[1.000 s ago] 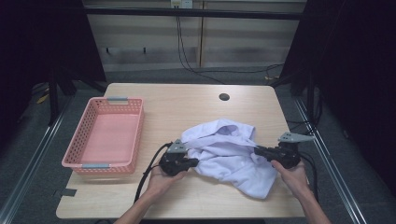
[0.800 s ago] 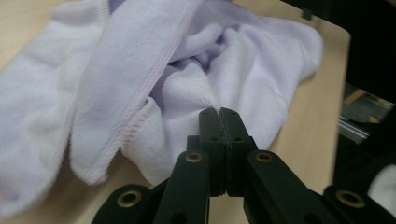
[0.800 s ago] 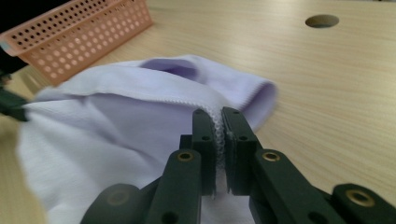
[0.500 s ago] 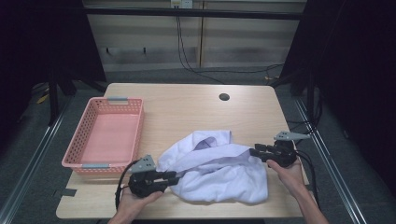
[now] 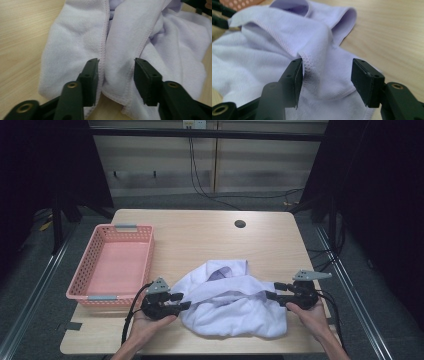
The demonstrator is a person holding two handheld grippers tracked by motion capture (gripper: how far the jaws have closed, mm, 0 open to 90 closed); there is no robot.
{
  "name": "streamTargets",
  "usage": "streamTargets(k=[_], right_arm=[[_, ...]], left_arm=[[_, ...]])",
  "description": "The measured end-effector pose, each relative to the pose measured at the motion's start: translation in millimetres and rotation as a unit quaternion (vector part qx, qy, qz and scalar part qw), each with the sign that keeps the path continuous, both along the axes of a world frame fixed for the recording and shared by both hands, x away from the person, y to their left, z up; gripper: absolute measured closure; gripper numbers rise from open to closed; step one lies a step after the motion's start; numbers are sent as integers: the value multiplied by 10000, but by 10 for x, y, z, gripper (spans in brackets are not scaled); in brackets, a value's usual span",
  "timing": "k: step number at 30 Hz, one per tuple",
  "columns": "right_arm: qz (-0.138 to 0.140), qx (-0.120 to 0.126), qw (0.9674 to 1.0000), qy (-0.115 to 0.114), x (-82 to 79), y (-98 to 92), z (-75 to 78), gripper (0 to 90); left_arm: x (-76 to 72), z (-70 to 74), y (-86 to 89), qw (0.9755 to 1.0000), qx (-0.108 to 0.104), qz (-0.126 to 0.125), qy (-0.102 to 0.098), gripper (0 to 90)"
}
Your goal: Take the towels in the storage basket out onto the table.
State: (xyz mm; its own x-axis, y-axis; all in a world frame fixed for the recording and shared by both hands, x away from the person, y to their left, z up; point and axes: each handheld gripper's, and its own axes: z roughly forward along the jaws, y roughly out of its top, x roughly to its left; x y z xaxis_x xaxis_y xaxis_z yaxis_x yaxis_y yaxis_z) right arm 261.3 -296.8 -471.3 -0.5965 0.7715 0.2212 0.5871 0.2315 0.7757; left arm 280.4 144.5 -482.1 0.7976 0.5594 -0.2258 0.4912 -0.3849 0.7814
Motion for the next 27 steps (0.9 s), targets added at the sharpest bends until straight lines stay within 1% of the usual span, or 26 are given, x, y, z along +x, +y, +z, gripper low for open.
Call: streamTargets(k=[1, 2, 3, 4, 5, 6, 7, 8, 9, 10, 11, 12, 13, 14, 16, 17, 18, 19, 22, 25, 26, 27], right_arm=[[51, -21, 10000, 27, -10, 7, -19, 438], [67, -78, 9999, 81, -26, 15, -44, 446], [134, -157, 9997, 116, -31, 20, -79, 454], [162, -193, 9995, 187, -26, 35, -106, 471], [137, -273, 9993, 230, -20, 49, -123, 522], [129, -355, 9989, 278, 0, 62, -144, 637], [123, -370, 9989, 244, 19, 65, -153, 726], [75, -306, 9992, 227, 40, 57, -147, 801], [54, -235, 9996, 165, 70, 32, -132, 840], [-37, -144, 9998, 140, 97, 7, -101, 852], [-100, 10, 9999, 33, 147, -42, -42, 858], [-142, 78, 9999, -23, 169, -67, -6, 860], [-222, 172, 9996, -87, 193, -96, 48, 862], [-245, 258, 9993, -141, 211, -116, 88, 862], [-311, 402, 9983, -300, 250, -156, 204, 862], [-331, 462, 9977, -365, 275, -169, 266, 863], [-353, 476, 9971, -467, 309, -177, 348, 863], [-377, 509, 9967, -507, 328, -181, 402, 863], [-425, 601, 9945, -744, 404, -206, 640, 863], [-460, 607, 9925, -960, 474, -229, 917, 863], [-422, 604, 9919, -1038, 496, -231, 1014, 863], [-436, 563, 9912, -1116, 511, -222, 1114, 863]], left_arm=[[10, -10, -10, 9999, -17, -117, 35, 627], [9, -20, -28, 9998, 42, -176, 62, 693], [4, -24, -33, 9997, 44, -245, 65, 778], [0, -21, -33, 9996, 11, -277, 24, 842], [7, -10, -23, 9995, -30, -300, 8, 858], [10, 6, -11, 9995, -128, -273, 42, 865], [18, 28, 16, 9994, -231, -259, 19, 868], [28, 50, 38, 9992, -334, -208, 19, 871], [43, 74, 63, 9990, -425, -152, 2, 872], [78, 115, 90, 9986, -521, -95, -50, 873], [96, 137, 102, 9983, -570, -83, -63, 874], [120, 167, 116, 9974, -720, -54, -55, 874], [138, 194, 126, 9966, -826, -35, -62, 875], [161, 245, 135, 9951, -985, -1, -89, 875], [197, 322, 127, 9943, -1054, -4, -149, 875], [224, 380, 111, 9936, -1111, 44, -222, 875], [246, 413, 101, 9930, -1153, 61, -231, 875], [275, 462, 89, 9925, -1190, 75, -266, 875], [372, 625, 71, 9896, -1385, 136, -354, 875], [471, 854, 75, 9876, -1449, 185, -567, 875], [496, 942, 80, 9866, -1495, 203, -629, 875], [519, 1058, 86, 9847, -1564, 236, -728, 876]])
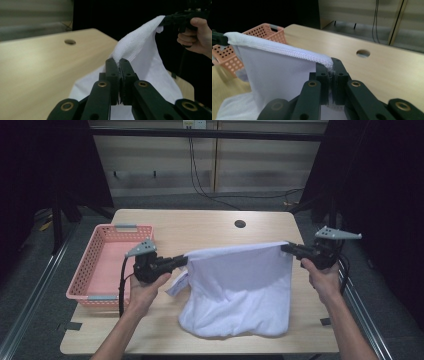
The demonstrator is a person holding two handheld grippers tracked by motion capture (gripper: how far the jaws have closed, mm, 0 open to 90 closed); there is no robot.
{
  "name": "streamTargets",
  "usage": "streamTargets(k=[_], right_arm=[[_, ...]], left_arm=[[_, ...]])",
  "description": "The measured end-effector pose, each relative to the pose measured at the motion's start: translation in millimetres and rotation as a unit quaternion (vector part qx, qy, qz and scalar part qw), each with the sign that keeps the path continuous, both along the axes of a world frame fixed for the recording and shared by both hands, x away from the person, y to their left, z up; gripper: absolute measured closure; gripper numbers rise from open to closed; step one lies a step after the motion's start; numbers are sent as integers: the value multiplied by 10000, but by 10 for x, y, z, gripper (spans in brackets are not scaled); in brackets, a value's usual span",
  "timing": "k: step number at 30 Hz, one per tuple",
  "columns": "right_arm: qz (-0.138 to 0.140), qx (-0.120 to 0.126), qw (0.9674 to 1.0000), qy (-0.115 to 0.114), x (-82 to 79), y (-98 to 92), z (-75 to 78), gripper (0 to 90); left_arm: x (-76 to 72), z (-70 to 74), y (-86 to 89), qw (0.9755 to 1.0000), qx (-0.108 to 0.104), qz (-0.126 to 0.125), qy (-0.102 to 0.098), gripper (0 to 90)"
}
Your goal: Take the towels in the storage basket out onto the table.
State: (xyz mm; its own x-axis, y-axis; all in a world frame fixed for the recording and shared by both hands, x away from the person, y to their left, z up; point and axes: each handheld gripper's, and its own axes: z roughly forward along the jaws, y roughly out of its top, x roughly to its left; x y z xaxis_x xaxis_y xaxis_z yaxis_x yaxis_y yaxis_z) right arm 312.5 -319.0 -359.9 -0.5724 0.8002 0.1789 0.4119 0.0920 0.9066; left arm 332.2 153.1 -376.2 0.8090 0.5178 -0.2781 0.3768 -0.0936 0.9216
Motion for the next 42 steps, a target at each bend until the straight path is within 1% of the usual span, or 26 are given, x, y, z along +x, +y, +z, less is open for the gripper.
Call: streamTargets(k=[3, 5, 7, 9, 11, 13, 15, 17, 18, 21, 22, 23, 24, 25, 27, 28, 30, 31, 33, 34, 36, 37, 39, 40, 41, 42], right_arm=[[-3, -30, 9998, -212, 37, 23, 302, 863], [39, 101, 9994, -343, 28, 22, 427, 863], [131, 200, 9989, -413, -29, 30, 485, 863], [241, 216, 9987, -389, -133, 37, 438, 863], [404, 176, 9986, -287, -324, 42, 317, 863], [574, 148, 9981, -182, -532, 39, 208, 862], [747, 141, 9971, -31, -797, 29, 69, 862], [811, 199, 9965, 82, -1093, 14, -54, 861], [813, 297, 9961, 179, -1290, 13, -120, 860], [877, 208, 9955, 277, -1730, 52, -227, 858], [939, 170, 9949, 332, -1908, 61, -248, 846], [944, 134, 9948, 346, -2047, 64, -249, 815], [957, 109, 9949, 304, -2139, 62, -244, 747], [960, 92, 9949, 304, -2245, 58, -228, 685], [959, 27, 9952, 212, -2360, 27, -198, 635], [958, 47, 9952, 183, -2358, 12, -197, 601], [820, -87, 9964, 220, -2252, -5, -230, 575], [850, -58, 9962, 195, -2174, -11, -266, 566], [792, -165, 9964, 255, -1963, 6, -368, 548], [808, -227, 9959, 330, -1811, 35, -445, 550], [744, -387, 9955, 441, -1536, 106, -573, 560], [847, -365, 9942, 558, -1384, 150, -634, 568], [899, -622, 9918, 665, -1139, 259, -732, 578], [933, -642, 9907, 754, -997, 313, -789, 588], [1039, -648, 9890, 826, -873, 373, -840, 596], [1039, -860, 9870, 871, -736, 460, -897, 596]], left_arm=[[25, 255, 25, 9998, -110, -4, -193, 875], [-22, 402, 47, 9993, -138, -4, -336, 875], [-93, 455, 77, 9991, -32, -40, -415, 875], [-218, 404, 121, 9991, 39, -203, -371, 875], [-364, 312, 157, 9990, 121, -325, -298, 875], [-606, 174, 205, 9984, 192, -474, -238, 874], [-804, 61, 243, 9978, 169, -633, -80, 873], [-1092, -59, 270, 9959, 280, -862, 34, 872], [-1234, -93, 281, 9956, 345, -876, 1, 871], [-1607, -139, 338, 9931, 288, -1129, 97, 864], [-1720, -133, 360, 9930, 109, -1162, 193, 852], [-1784, -121, 375, 9909, -5, -1325, 249, 817], [-1856, -108, 390, 9903, 22, -1384, 148, 769], [-1905, -106, 405, 9922, 87, -1246, 39, 720], [-1843, -145, 449, 9916, 88, -1284, 97, 666], [-1758, -177, 471, 9945, 114, -1033, 137, 661], [-1593, -234, 487, 9951, 153, -943, 270, 654], [-1497, -277, 488, 9959, 206, -844, 252, 655], [-1229, -404, 464, 9960, 340, -639, 517, 655], [-1122, -467, 442, 9964, 429, -534, 503, 669], [-893, -606, 366, 9952, 567, -500, 620, 694], [-800, -669, 303, 9947, 673, -400, 662, 710], [-637, -769, 159, 9916, 810, -544, 844, 738], [-579, -812, 66, 9910, 955, -547, 759, 743], [-508, -867, -53, 9888, 1127, -625, 755, 749], [-467, -904, -122, 9876, 1149, -668, 840, 744]])
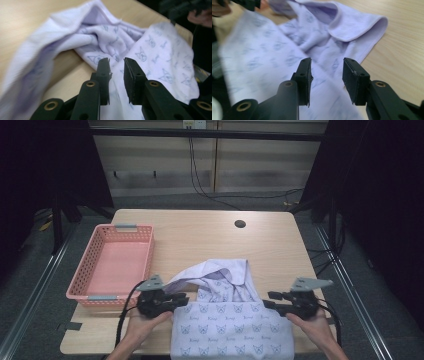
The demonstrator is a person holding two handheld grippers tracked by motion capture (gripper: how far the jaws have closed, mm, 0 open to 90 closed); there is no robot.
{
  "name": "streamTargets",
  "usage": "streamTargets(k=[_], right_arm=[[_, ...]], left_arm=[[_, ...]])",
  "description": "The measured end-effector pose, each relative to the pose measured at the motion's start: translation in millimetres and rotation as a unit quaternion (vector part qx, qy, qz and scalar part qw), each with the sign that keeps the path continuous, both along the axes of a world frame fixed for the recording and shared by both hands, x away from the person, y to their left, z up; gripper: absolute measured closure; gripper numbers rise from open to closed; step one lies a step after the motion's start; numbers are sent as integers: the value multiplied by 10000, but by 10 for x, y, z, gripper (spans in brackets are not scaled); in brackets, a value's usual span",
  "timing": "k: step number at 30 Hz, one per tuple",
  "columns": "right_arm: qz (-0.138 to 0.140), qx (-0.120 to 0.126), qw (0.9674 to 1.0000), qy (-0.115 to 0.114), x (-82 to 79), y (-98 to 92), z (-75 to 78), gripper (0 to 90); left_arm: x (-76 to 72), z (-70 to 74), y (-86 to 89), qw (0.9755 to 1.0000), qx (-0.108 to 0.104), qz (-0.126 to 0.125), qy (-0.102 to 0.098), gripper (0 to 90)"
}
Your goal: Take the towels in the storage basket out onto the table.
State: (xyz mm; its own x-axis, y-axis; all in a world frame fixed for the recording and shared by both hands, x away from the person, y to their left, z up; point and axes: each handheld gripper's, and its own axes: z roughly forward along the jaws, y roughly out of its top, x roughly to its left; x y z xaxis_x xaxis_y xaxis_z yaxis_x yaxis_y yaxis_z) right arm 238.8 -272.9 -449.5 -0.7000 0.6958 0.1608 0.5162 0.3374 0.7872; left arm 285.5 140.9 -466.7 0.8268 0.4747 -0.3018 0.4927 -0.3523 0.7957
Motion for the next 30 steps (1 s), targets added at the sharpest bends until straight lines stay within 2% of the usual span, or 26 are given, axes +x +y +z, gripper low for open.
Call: streamTargets(k=[2, 3, 4, 5, 7, 8, 9, 10, 11, 12, 13, 14, 15, 17, 20, 23, 24, 25, 26, 28, 29, 30], right_arm=[[91, -13, 9998, 152, 198, 120, -94, 592], [115, -164, 9997, 170, 276, 190, -138, 583], [81, -308, 9994, 143, 326, 244, -170, 564], [106, -349, 9992, 185, 399, 299, -216, 559], [-32, -497, 9985, 235, 513, 396, -299, 516], [-113, -578, 9979, 275, 554, 437, -345, 502], [-149, -685, 9971, 305, 588, 475, -402, 493], [-255, -910, 9951, 288, 595, 503, -445, 514], [-288, -1040, 9938, 272, 601, 513, -478, 561], [-298, -1019, 9940, 244, 584, 503, -492, 646], [-349, -1061, 9933, 280, 570, 493, -478, 770], [-413, -1128, 9924, 275, 533, 463, -455, 845], [-451, -1111, 9924, 291, 482, 429, -447, 859], [-463, -1082, 9924, 361, 365, 338, -448, 864], [-507, -1027, 9923, 462, 112, 129, -435, 866], [-540, -831, 9921, 766, -158, -56, -419, 858], [-565, -790, 9915, 871, -252, -86, -406, 838], [-493, -783, 9920, 861, -331, -110, -406, 814], [-475, -769, 9914, 943, -401, -118, -399, 780], [-400, -696, 9934, 818, -476, -126, -365, 678], [-333, -586, 9954, 679, -483, -119, -330, 637], [-285, -501, 9966, 593, -475, -109, -312, 618]], left_arm=[[64, -96, -169, 9999, 100, 136, -38, 746], [91, -126, -218, 10000, 94, 28, 3, 741], [121, -159, -283, 9998, 214, -46, 8, 731], [148, -194, -339, 9995, 303, -13, -15, 714], [176, -251, -392, 9995, 274, -98, 81, 691], [165, -283, -432, 9988, 473, -146, -6, 688], [159, -307, -449, 9983, 545, -202, 43, 679], [147, -327, -459, 9984, 469, -291, 105, 687], [118, -338, -476, 9972, 632, -390, 1, 753], [102, -343, -487, 9969, 682, -395, 10, 808], [78, -342, -493, 9961, 760, -439, 38, 852], [29, -332, -495, 9955, 865, -379, -125, 874], [-5, -325, -494, 9947, 928, -406, -189, 881], [-75, -324, -475, 9943, 905, -554, -100, 882], [-166, -324, -434, 9946, 826, -620, 58, 880], [-331, -316, -397, 9935, 809, -793, 130, 877], [-397, -316, -390, 9929, 792, -869, 179, 875], [-468, -309, -389, 9919, 825, -957, 159, 875], [-538, -298, -390, 9913, 856, -986, 150, 874], [-660, -290, -378, 9897, 847, -1139, 207, 872], [-689, -286, -361, 9892, 844, -1175, 236, 870], [-723, -287, -341, 9896, 826, -1149, 276, 868]])
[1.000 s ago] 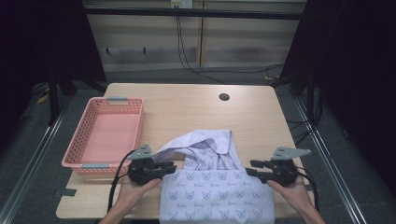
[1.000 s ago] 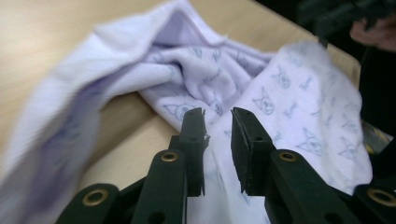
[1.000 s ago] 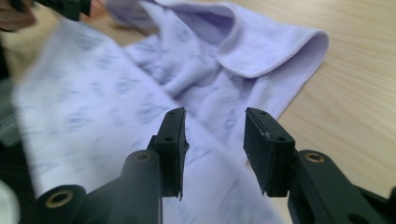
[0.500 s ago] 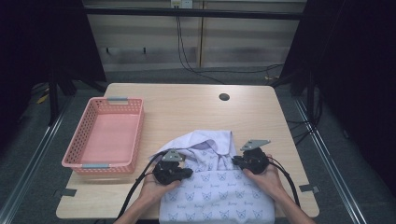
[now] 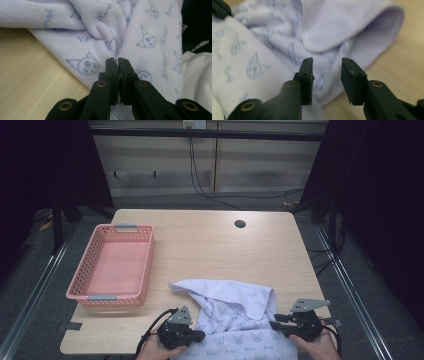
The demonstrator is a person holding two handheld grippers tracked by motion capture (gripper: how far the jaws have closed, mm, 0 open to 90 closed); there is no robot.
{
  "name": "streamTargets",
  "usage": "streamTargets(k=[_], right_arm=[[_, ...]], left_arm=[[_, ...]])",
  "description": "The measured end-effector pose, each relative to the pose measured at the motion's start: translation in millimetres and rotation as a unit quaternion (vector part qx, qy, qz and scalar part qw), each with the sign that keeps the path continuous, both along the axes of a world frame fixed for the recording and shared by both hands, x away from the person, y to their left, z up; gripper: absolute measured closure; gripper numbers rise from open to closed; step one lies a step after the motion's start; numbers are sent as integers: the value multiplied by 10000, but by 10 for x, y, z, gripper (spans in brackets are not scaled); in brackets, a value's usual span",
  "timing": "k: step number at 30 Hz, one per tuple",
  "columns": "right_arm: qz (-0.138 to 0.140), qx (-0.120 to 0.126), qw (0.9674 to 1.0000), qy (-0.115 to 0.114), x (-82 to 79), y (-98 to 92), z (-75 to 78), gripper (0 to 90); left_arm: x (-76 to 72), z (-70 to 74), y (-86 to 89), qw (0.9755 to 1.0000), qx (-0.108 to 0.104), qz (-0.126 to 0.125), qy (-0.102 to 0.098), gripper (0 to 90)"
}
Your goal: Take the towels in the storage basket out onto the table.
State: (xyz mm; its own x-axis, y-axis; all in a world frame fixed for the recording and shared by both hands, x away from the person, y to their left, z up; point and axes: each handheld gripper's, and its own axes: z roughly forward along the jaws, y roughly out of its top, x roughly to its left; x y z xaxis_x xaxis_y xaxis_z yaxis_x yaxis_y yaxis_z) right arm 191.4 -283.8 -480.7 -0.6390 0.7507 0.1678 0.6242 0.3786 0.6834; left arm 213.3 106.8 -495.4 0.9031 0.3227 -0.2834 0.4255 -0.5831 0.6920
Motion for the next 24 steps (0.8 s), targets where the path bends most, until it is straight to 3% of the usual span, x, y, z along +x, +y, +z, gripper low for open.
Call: streamTargets(k=[1, 4, 6, 8, 10, 12, 14, 15, 17, 18, 19, 21, 24], right_arm=[[100, 76, 9999, -115, 26, 21, 14, 615], [399, 82, 9989, -234, 144, 143, 9, 613], [527, -47, 9982, -265, 242, 240, -15, 620], [722, 19, 9971, -255, 327, 324, -32, 627], [919, 30, 9956, -182, 375, 408, -58, 594], [1010, -155, 9946, -192, 375, 455, -107, 552], [1041, -305, 9938, -263, 340, 474, -148, 547], [1047, -348, 9934, -314, 323, 480, -152, 563], [946, -539, 9928, -499, 306, 486, -151, 727], [811, -452, 9949, -387, 324, 462, -132, 843], [810, -367, 9952, -411, 339, 436, -121, 866], [676, -106, 9967, -434, 370, 349, -65, 878], [353, 204, 9977, -535, 397, 180, 61, 884]], left_arm=[[-10, 5, 25, 10000, -3, -48, 47, 867], [27, 55, 105, 9997, -202, 117, 55, 835], [110, 91, 158, 9986, -368, 370, 37, 807], [212, 107, 200, 9968, -548, 585, 77, 806], [284, 123, 223, 9957, -598, 710, 50, 796], [319, 129, 251, 9950, -585, 812, -44, 787], [355, 132, 326, 9933, -633, 966, 25, 762], [368, 136, 369, 9923, -679, 1036, 33, 756], [388, 151, 429, 9896, -741, 1232, -45, 740], [393, 155, 425, 9896, -780, 1207, -68, 733], [399, 158, 378, 9918, -742, 1040, -95, 729], [410, 133, 258, 9945, -638, 825, -135, 726], [435, 100, 83, 9963, -538, 663, -102, 721]])
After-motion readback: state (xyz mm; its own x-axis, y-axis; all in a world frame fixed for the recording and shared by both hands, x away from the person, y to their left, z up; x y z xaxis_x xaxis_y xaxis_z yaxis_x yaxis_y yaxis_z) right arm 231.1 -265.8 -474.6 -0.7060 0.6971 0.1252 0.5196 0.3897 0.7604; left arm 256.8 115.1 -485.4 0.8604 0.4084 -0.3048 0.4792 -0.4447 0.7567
